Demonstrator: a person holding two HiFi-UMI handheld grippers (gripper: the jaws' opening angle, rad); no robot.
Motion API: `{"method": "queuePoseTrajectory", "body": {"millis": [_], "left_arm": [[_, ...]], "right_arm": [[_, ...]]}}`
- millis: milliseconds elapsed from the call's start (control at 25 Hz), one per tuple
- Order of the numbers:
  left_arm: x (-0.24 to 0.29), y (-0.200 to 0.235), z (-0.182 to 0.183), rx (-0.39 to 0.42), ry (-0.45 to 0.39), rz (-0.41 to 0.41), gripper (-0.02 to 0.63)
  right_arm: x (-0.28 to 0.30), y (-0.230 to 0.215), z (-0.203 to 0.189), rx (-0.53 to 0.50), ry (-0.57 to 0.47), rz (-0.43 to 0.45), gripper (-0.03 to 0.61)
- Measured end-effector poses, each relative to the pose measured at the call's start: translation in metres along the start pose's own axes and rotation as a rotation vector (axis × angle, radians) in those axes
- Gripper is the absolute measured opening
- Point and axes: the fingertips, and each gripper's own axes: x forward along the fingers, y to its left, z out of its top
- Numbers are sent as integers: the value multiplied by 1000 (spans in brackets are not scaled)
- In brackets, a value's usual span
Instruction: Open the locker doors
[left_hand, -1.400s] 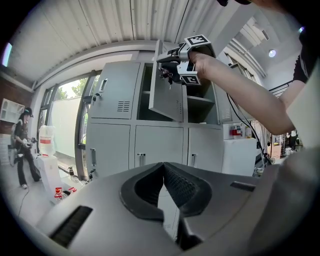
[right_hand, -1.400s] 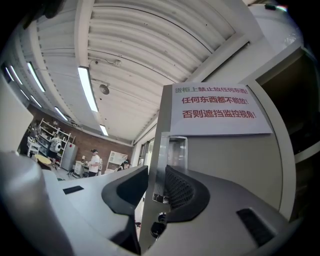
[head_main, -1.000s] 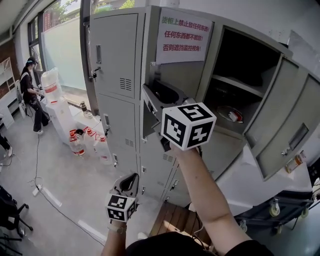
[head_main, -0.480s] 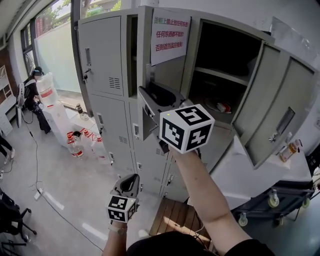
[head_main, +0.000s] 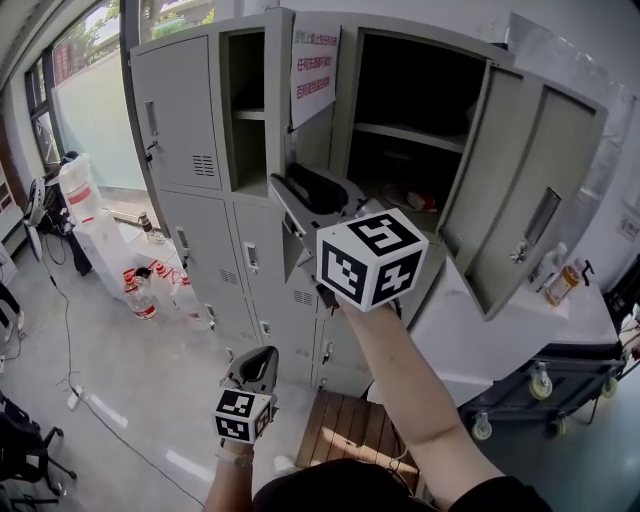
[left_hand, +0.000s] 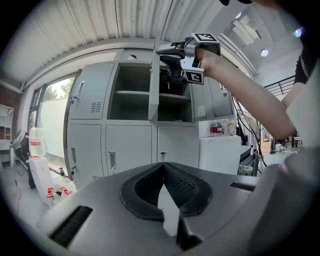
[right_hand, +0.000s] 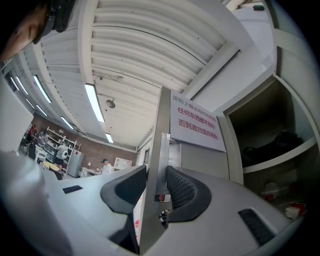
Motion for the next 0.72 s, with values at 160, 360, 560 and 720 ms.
{"method": "queuePoseTrajectory", "body": {"millis": [160,360,560,720], "left_arm": [[5,-15,-2,6,1,-20,18],[11,-31,1,15,1,-43,18],[14,-46,2,24,1,-62,18],[19,-57,2,24,4,-71,18]], "right_arm": [[-18,-7,2,-10,-4,-17,152],[-38,-16,7,-23,-10,-39,140],[-58,-27,11,-29,-16,-68,135],[-71,-37,14,-27,-21,-88,135]]}}
